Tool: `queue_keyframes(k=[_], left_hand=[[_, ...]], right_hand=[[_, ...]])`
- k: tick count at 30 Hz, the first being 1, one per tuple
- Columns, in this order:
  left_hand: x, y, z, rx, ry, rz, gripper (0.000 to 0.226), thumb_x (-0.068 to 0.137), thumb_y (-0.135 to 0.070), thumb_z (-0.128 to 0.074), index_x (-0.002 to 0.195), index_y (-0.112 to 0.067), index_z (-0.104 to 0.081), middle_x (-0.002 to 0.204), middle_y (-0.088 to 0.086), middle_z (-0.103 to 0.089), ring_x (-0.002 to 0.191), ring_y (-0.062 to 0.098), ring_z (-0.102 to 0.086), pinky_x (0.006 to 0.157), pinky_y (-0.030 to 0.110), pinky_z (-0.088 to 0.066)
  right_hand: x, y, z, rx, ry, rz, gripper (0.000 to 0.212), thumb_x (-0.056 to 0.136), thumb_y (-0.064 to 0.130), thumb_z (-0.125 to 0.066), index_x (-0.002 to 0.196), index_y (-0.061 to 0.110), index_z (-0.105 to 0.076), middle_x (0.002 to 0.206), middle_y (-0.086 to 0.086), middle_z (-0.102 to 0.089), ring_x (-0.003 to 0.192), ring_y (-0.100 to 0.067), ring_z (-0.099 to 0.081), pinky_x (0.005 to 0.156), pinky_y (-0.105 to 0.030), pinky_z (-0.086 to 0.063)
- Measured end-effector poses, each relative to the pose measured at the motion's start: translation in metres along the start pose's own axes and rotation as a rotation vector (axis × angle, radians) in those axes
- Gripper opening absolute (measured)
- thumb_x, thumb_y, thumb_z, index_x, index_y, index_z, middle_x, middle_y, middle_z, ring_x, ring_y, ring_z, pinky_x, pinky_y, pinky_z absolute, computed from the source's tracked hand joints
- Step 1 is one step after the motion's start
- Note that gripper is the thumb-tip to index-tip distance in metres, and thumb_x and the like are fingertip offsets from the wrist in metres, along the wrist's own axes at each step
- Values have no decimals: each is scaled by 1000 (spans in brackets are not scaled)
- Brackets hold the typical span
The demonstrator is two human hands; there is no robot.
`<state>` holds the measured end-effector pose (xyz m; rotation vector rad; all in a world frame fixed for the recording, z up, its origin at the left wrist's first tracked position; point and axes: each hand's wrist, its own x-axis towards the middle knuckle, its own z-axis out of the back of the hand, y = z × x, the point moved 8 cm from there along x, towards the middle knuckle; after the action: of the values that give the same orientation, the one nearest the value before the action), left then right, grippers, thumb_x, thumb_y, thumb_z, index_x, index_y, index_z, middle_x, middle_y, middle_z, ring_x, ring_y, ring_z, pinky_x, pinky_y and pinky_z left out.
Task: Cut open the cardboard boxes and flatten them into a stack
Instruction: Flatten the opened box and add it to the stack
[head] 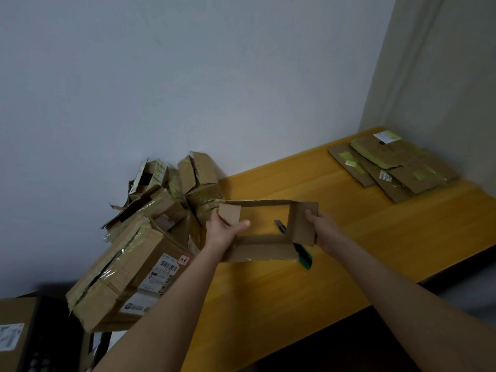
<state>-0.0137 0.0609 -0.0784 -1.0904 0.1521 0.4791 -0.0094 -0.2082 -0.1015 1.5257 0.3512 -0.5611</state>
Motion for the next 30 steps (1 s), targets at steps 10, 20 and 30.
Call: queue_keyframes(k=[10, 20, 30], left_hand=[[-14, 29, -20, -197, 437, 159, 78, 78, -42, -71, 146, -22, -38, 146, 8, -41, 120, 23, -50, 91, 27, -44], [-27, 55, -16, -512, 144, 599, 50, 92, -14, -64, 134, 2, -45, 110, 18, -60, 91, 33, -60, 68, 42, -51], [5, -3, 58, 277, -374, 113, 35, 98, -13, -46, 134, -16, -46, 125, 15, -59, 113, 36, -56, 90, 43, -45]], right_hand=[[1, -1, 9, 653, 61, -76, 44, 103, 31, -37, 139, 5, -38, 105, -13, -57, 92, -29, -57, 72, -43, -50], [2, -1, 3, 899, 167, -94, 47, 103, 40, -30, 134, 10, -48, 125, -19, -57, 111, -35, -56, 84, -47, -53], [15, -40, 14, 218, -150, -131, 60, 101, 45, -37, 151, 14, -24, 154, -8, -31, 138, -30, -32, 109, -42, -33]])
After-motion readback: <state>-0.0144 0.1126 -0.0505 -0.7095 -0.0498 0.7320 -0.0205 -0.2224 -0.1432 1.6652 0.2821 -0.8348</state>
